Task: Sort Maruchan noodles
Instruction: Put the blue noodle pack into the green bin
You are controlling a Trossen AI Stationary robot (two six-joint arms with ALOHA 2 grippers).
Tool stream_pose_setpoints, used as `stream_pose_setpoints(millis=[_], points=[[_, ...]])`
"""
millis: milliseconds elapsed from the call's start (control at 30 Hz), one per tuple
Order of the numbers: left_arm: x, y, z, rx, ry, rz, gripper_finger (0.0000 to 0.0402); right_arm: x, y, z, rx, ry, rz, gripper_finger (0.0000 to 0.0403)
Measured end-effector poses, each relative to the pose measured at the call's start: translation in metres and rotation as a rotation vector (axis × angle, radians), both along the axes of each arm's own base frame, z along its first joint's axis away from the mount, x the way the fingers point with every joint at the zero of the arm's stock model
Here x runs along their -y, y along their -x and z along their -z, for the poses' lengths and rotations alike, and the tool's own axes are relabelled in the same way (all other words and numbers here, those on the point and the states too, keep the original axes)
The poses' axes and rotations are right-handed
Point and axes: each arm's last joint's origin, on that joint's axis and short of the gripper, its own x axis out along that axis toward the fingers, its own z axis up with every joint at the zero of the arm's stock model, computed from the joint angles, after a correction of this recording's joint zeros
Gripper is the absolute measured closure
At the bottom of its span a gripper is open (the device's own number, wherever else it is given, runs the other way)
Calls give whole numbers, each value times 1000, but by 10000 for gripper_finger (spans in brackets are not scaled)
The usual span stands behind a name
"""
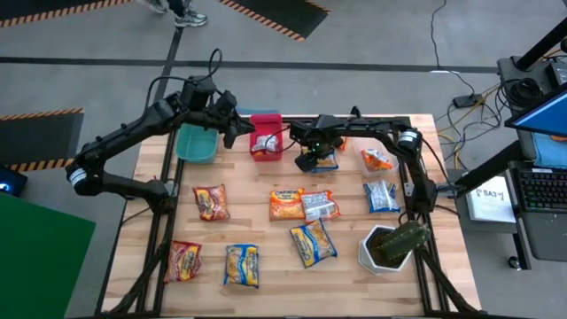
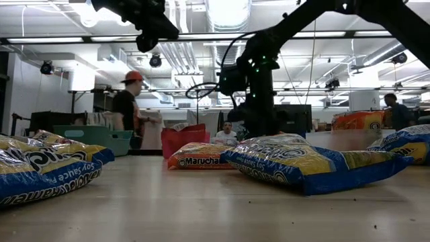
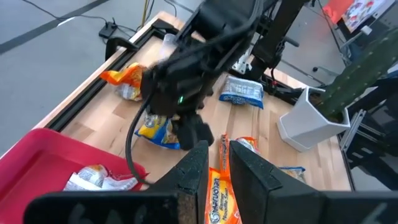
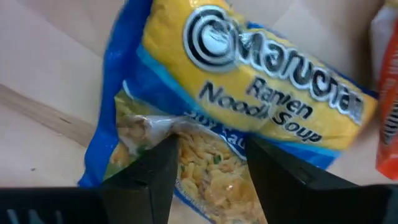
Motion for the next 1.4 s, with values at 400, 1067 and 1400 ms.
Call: stream_pose_setpoints(millis=[400, 1067, 1400], points=[[-1, -2, -4, 43, -7, -11, 355, -1, 2, -10, 19, 7, -72, 386], [-5, -6, -17, 173, 32, -62, 355, -24, 52, -154, 446, 162, -45, 394], [-1, -9, -17, 180, 56, -53, 355, -21, 55, -151, 465, 90, -20, 394]])
